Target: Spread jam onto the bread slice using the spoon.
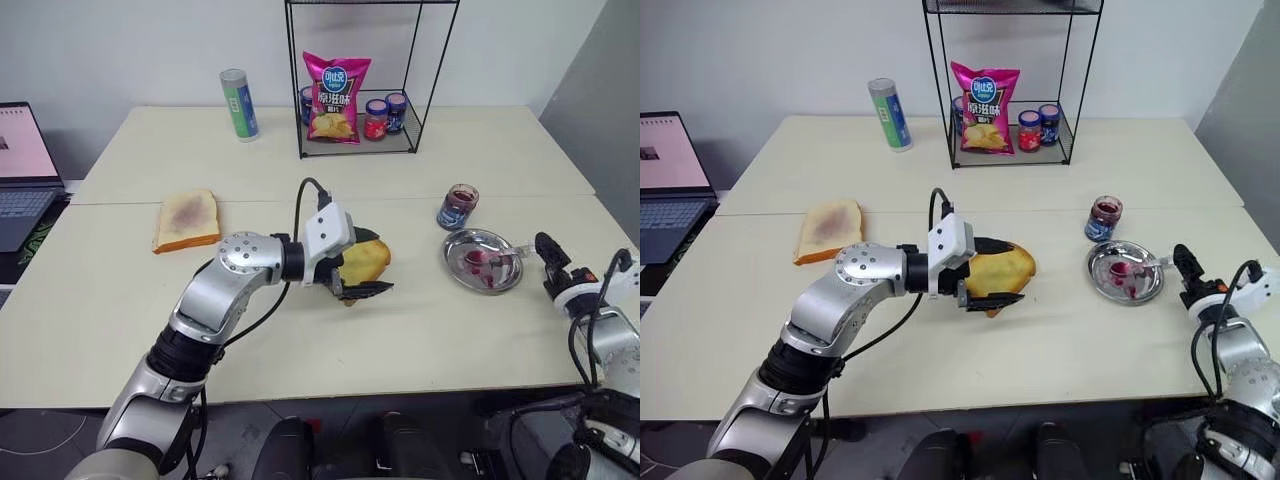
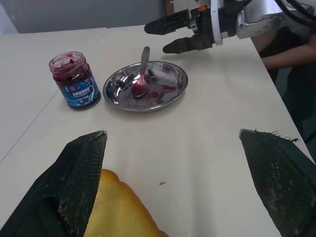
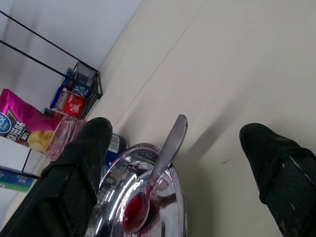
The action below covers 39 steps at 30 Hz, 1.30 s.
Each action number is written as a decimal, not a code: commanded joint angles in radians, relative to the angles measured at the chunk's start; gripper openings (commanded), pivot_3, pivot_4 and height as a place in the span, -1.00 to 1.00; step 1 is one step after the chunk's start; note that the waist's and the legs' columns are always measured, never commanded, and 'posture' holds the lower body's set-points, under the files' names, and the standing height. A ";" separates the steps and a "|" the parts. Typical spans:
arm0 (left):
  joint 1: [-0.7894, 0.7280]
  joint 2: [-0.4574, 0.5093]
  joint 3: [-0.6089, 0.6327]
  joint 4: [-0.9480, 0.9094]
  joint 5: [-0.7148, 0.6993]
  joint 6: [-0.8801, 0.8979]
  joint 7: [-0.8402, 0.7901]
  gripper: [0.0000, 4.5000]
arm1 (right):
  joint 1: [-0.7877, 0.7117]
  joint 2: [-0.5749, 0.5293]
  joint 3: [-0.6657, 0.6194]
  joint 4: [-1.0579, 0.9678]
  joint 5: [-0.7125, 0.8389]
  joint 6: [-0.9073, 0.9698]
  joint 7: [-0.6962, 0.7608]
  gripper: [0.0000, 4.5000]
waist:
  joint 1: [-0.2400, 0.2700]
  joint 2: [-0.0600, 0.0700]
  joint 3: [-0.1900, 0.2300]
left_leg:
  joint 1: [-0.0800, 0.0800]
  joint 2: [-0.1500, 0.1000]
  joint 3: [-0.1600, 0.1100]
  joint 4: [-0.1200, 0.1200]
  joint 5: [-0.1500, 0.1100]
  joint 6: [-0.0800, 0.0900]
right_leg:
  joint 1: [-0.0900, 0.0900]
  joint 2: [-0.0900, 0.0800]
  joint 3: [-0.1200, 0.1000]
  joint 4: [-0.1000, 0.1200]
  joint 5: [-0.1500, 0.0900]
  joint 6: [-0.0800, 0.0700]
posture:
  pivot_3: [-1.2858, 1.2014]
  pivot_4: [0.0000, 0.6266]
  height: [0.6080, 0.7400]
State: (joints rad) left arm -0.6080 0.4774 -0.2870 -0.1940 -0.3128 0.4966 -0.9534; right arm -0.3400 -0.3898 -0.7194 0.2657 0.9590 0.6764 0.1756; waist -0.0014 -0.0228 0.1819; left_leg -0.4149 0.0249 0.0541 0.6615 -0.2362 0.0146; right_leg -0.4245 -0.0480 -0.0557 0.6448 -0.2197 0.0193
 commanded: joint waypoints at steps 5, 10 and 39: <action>0.051 0.021 0.039 -0.100 -0.014 0.037 0.036 0.99 | -0.083 -0.056 0.054 0.176 -0.085 -0.065 0.113 1.00 | 0.000 0.000 0.000 | 0.001 0.000 0.002 0.001 0.000 0.000 | 0.000 0.000 0.002 0.000 0.001 0.001 | 0.03 -0.52 1.00; 0.062 0.020 0.041 -0.123 -0.021 0.058 0.050 0.99 | -0.127 -0.058 0.064 0.236 -0.099 -0.075 0.147 1.00 | -0.002 0.000 0.000 | 0.001 0.000 0.005 0.002 0.000 0.000 | 0.000 0.000 0.006 -0.001 0.003 0.004 | 0.03 -0.52 1.00; 0.060 -0.003 0.036 -0.151 -0.030 0.108 0.084 1.00 | -0.134 -0.054 0.055 0.262 -0.123 -0.132 0.180 -0.99 | 0.002 0.000 0.000 | 0.002 -0.001 0.006 0.002 0.000 0.000 | 0.001 0.000 0.007 -0.001 0.004 0.005 | 0.03 -0.52 1.00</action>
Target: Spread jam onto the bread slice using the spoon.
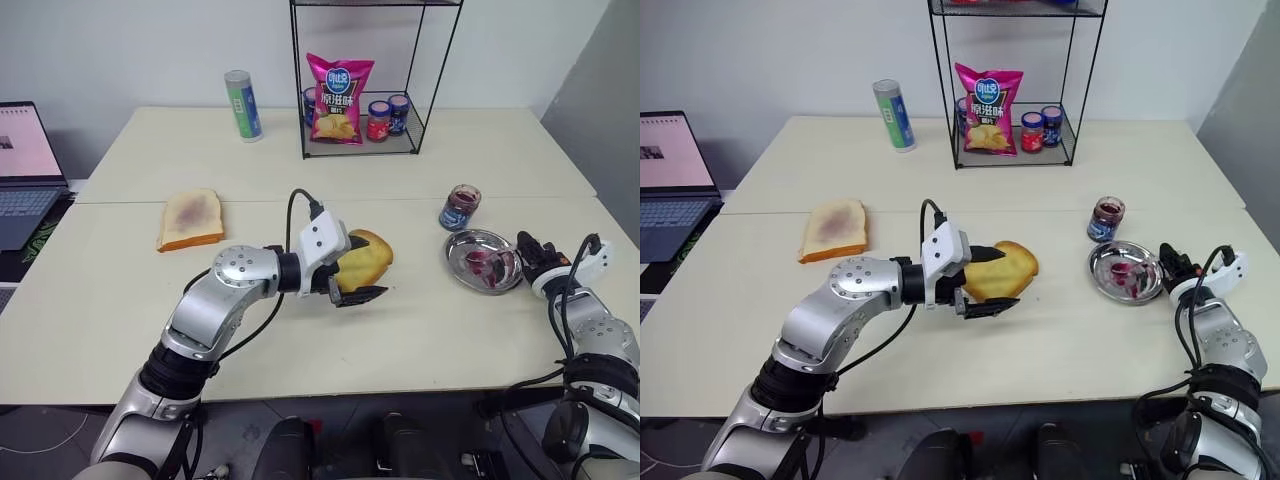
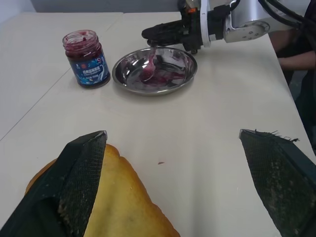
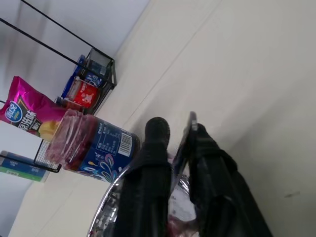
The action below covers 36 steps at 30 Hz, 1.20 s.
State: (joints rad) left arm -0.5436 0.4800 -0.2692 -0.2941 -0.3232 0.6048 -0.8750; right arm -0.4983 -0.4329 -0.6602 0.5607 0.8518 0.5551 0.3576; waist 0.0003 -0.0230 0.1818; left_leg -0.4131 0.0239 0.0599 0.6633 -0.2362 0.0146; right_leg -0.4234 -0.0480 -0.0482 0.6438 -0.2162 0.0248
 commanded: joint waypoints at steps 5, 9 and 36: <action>-0.012 -0.002 0.021 -0.055 -0.024 0.007 0.007 1.00 | 0.045 -0.009 0.008 -0.087 -0.023 -0.006 0.006 -0.99 | 0.000 0.000 0.000 | 0.000 0.000 0.000 0.000 0.000 0.000 | 0.000 0.000 0.000 0.000 0.000 0.000 | 0.03 -0.52 1.00; -0.014 0.000 0.047 -0.047 -0.041 0.016 0.009 1.00 | 0.054 0.002 0.006 -0.267 0.033 0.044 -0.045 -0.99 | 0.000 0.000 0.000 | 0.000 0.000 0.000 0.000 0.000 0.000 | 0.000 0.000 0.000 0.000 0.000 0.000 | 0.03 -0.52 1.00; -0.083 -0.116 0.086 0.051 -0.049 -0.037 0.076 1.00 | -0.315 0.040 0.238 -0.086 -0.279 -0.294 -0.102 -0.99 | -0.003 0.001 0.000 | -0.002 0.001 0.000 -0.001 0.000 0.000 | -0.003 0.000 0.001 0.000 0.000 0.000 | 0.03 -0.52 1.00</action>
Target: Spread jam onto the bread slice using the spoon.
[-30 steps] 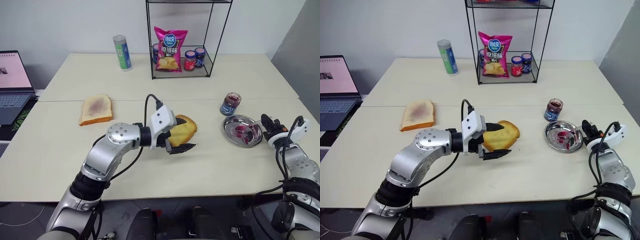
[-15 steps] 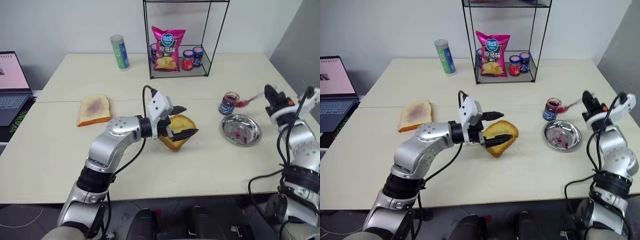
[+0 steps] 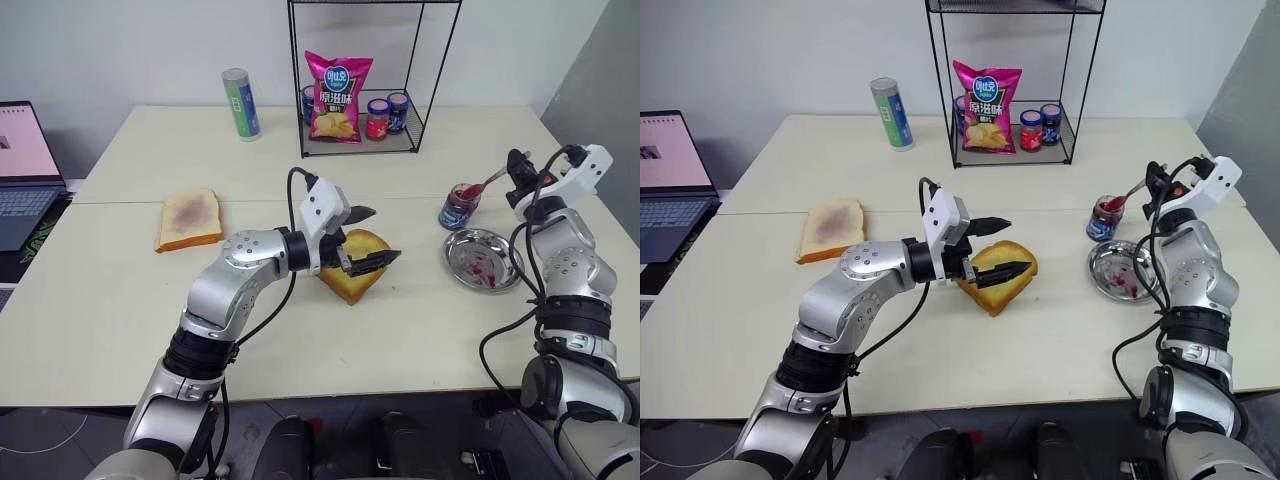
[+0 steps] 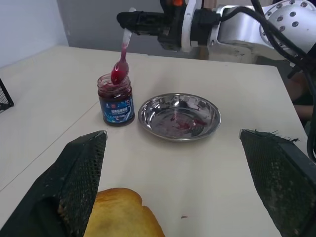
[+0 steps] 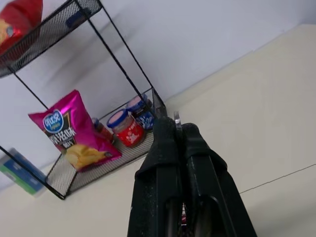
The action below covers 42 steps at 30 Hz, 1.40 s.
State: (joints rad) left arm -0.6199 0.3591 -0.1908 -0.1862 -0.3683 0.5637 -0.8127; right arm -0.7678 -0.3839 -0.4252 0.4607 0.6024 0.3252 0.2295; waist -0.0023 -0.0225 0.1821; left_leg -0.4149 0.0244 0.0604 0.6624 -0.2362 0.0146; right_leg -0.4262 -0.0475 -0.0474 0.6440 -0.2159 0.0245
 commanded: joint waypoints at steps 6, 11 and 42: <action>-0.003 0.008 0.007 -0.084 -0.009 0.023 0.025 1.00 | -0.072 -0.019 0.048 0.080 -0.117 -0.159 0.055 -0.99 | 0.000 0.000 0.000 | 0.000 0.000 0.000 0.000 0.000 0.000 | 0.000 0.000 0.000 0.000 0.000 0.000 | 0.03 -0.52 1.00; -0.002 0.012 0.006 -0.091 -0.009 0.027 0.024 1.00 | -0.044 -0.029 0.148 0.095 -0.247 -0.258 0.106 -0.99 | 0.000 0.000 0.000 | 0.000 0.000 0.000 0.000 0.000 0.000 | 0.000 0.000 0.000 0.000 0.000 0.000 | 0.03 -0.52 1.00; -0.009 0.017 0.010 -0.072 0.008 0.018 0.031 1.00 | -0.109 0.051 -0.094 0.132 -0.026 0.040 -0.072 -0.99 | 0.000 0.000 0.000 | 0.000 0.000 0.000 0.000 0.000 0.000 | 0.000 0.000 0.000 0.000 0.003 -0.005 | 0.03 -0.52 1.00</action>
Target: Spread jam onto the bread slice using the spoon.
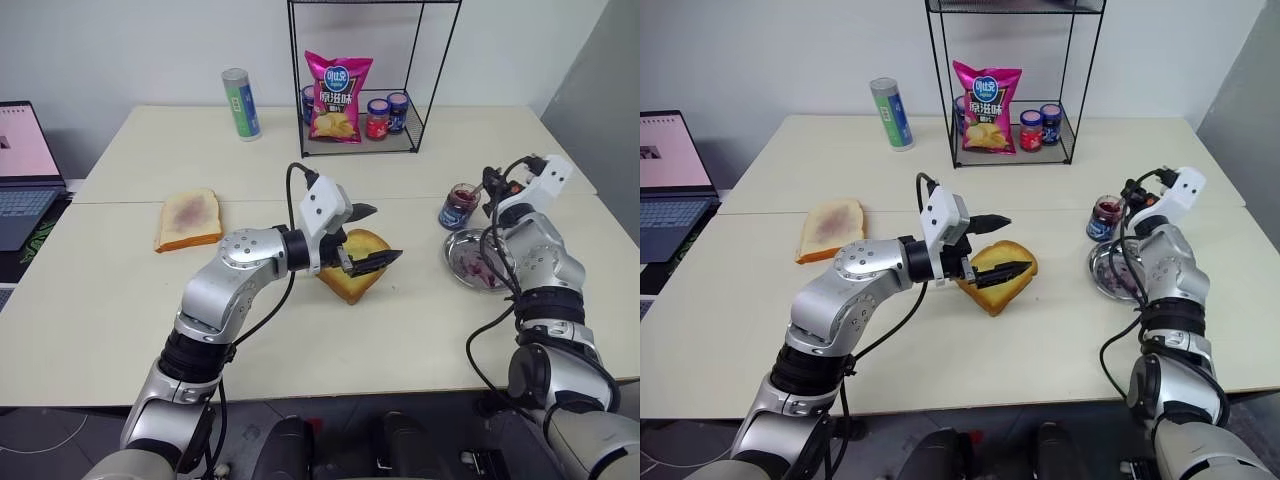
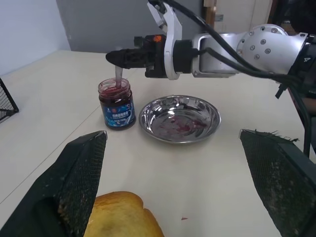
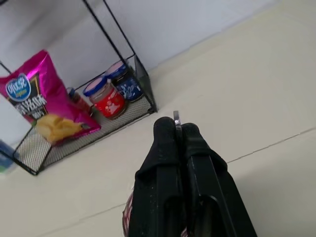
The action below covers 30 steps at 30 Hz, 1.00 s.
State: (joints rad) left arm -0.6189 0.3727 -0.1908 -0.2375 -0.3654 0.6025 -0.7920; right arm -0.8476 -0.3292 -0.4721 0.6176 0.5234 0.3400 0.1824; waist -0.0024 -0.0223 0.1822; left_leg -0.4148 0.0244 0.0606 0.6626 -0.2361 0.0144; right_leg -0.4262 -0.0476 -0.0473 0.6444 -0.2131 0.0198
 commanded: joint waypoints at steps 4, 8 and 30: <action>-0.006 0.002 0.009 -0.019 0.010 -0.023 0.011 1.00 | -0.035 -0.007 -0.065 -0.038 0.074 0.054 -0.036 -0.99 | 0.000 0.000 0.000 | 0.000 0.000 0.000 0.000 0.000 0.000 | 0.000 0.000 0.000 0.000 0.000 0.000 | 0.03 -0.52 1.00; -0.004 0.001 0.009 -0.017 0.011 -0.027 0.011 1.00 | -0.052 -0.007 -0.106 -0.029 0.123 0.082 -0.067 -0.99 | 0.000 0.000 0.000 | 0.000 0.000 0.000 0.000 0.000 0.000 | 0.000 0.000 0.000 0.000 0.000 0.000 | 0.03 -0.52 1.00; -0.014 0.004 0.011 0.001 0.009 -0.043 -0.011 1.00 | -0.080 -0.029 -0.208 -0.001 0.223 0.093 -0.170 -0.99 | 0.000 0.000 0.000 | 0.000 0.000 0.000 0.000 0.000 0.000 | 0.000 0.000 0.000 0.000 0.000 0.000 | 0.03 -0.52 1.00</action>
State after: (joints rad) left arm -0.6191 0.3721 -0.1907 -0.2217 -0.3523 0.5801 -0.7980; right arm -0.8955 -0.3327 -0.6677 0.6354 0.7341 0.4520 0.0147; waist -0.0025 -0.0222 0.1822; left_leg -0.4150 0.0243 0.0607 0.6625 -0.2361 0.0144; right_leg -0.4262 -0.0475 -0.0472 0.6442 -0.2132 0.0200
